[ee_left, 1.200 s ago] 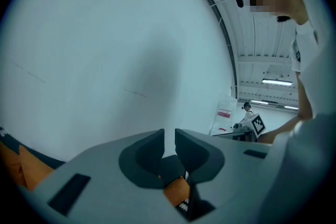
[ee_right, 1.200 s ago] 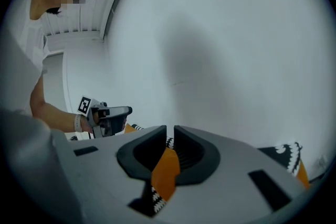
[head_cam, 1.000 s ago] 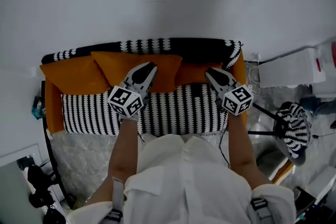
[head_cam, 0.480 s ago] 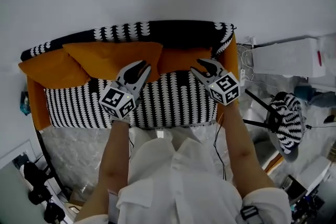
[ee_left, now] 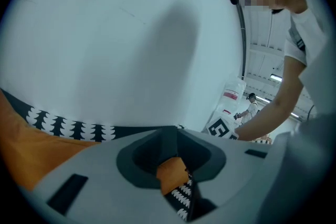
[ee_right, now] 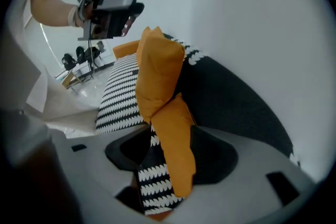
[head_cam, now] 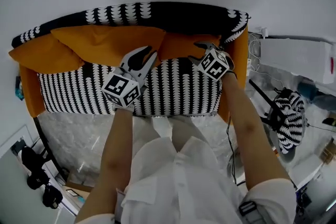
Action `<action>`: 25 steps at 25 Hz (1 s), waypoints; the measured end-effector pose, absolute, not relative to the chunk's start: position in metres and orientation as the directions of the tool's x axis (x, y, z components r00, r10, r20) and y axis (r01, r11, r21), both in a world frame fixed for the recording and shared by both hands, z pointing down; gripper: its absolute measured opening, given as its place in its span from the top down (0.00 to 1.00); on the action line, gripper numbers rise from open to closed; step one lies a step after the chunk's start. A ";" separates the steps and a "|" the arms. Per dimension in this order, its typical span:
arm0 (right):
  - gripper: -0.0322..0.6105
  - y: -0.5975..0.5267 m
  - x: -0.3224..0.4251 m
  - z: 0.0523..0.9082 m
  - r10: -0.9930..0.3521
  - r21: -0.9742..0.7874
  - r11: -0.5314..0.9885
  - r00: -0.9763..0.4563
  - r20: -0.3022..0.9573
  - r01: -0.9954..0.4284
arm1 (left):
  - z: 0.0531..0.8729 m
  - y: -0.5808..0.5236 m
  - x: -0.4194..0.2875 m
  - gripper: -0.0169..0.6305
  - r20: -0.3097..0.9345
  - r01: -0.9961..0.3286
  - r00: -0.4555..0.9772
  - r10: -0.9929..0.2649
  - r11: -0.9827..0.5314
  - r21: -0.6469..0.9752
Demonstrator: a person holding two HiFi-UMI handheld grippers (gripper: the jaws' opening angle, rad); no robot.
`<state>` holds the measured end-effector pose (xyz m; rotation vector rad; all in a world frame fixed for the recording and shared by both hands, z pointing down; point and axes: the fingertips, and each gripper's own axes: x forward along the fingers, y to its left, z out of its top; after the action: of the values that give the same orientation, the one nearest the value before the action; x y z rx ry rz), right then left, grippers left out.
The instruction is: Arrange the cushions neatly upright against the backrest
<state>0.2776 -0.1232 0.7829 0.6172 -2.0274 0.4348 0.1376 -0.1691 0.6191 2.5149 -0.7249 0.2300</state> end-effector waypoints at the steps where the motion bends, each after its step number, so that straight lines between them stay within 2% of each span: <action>1: 0.57 -0.123 0.276 0.796 -0.222 -0.054 0.828 -0.415 0.882 -0.557 | 0.622 -0.170 0.138 0.82 0.294 -0.541 0.841 -0.454 -0.725 0.427; 6: 0.53 -0.121 0.273 0.860 -0.100 -0.065 0.885 -0.324 0.941 -0.460 | 0.637 -0.175 0.135 0.82 0.309 -0.555 0.832 -0.461 -0.714 0.427; 13: 0.49 -0.131 0.274 0.912 -0.021 -0.070 0.911 -0.216 0.976 -0.407 | 0.650 -0.192 0.135 0.82 0.305 -0.559 0.829 -0.470 -0.714 0.420; 19: 0.48 -0.126 0.279 0.946 0.000 -0.029 0.958 -0.101 0.995 -0.287 | 0.660 -0.194 0.133 0.81 0.302 -0.560 0.828 -0.472 -0.713 0.422; 22: 0.51 -0.128 0.282 0.954 -0.019 -0.002 0.959 -0.070 0.997 -0.282 | 0.665 -0.193 0.134 0.81 0.306 -0.556 0.831 -0.465 -0.715 0.423; 25: 0.62 -0.132 0.283 0.952 -0.063 0.049 0.957 -0.040 0.997 -0.287 | 0.666 -0.191 0.132 0.81 0.311 -0.557 0.830 -0.463 -0.716 0.421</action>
<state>0.2828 -0.1322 0.9524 0.2740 -1.6071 0.1840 0.1323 -0.1909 0.6657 2.5019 -0.7505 0.2489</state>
